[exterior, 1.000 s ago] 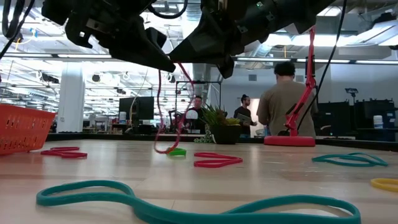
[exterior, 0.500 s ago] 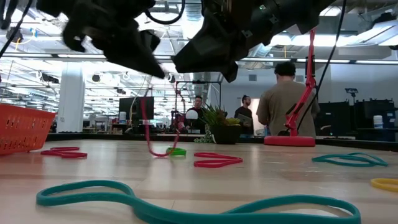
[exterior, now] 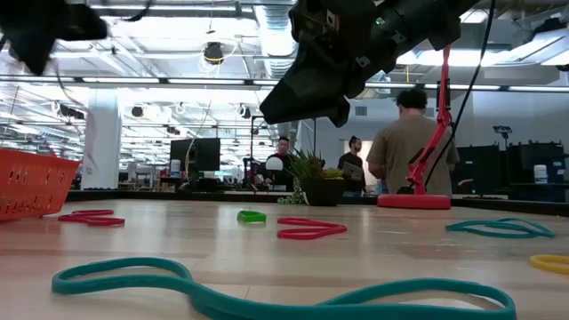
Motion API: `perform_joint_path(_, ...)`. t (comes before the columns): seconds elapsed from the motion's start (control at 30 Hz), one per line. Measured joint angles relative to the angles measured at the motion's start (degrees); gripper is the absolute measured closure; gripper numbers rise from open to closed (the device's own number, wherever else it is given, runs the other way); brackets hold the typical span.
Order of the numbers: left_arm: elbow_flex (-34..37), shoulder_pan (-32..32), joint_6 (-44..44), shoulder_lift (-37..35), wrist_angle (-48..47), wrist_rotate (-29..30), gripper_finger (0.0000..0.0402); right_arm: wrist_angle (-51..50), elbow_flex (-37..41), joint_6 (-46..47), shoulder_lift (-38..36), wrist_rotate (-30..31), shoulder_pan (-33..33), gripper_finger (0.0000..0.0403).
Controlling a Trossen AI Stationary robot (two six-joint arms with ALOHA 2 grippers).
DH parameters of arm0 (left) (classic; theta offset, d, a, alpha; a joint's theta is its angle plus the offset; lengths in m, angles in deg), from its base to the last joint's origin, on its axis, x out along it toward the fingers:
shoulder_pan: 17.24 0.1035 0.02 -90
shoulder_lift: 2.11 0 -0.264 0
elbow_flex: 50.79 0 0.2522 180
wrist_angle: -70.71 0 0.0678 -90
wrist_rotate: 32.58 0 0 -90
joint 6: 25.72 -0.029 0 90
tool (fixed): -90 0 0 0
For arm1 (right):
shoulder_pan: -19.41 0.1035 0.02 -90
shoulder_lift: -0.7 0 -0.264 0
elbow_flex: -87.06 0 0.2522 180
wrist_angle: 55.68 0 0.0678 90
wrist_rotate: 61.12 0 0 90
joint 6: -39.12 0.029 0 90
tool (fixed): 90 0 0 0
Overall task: Pick and place rubber bands into bin
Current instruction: Put the red rubber band into the orange basket
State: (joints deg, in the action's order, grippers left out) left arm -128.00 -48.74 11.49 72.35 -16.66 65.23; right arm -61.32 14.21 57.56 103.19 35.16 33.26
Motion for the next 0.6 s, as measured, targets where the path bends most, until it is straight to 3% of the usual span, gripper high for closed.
perform_joint_path(0.1,0.5,-3.4,10.6,0.1,-7.0,-0.4,0.0401,0.0,0.0,0.0,0.0,0.0,0.0,0.0316)
perform_joint_path(0.23,3.5,-7.5,18.9,0.2,-7.5,-3.7,0.0401,0.0,0.0,0.0,0.0,0.0,0.0,0.0316)
perform_joint_path(0.4,6.0,-10.4,20.6,0.2,-2.4,-1.6,0.0392,0.0,0.0,0.1,0.0,0.0,0.0,0.0316)
perform_joint_path(0.6,8.1,-11.2,19.4,0.3,2.1,1.9,0.0352,0.3,0.0,1.0,0.0,0.0,0.0,0.0317)
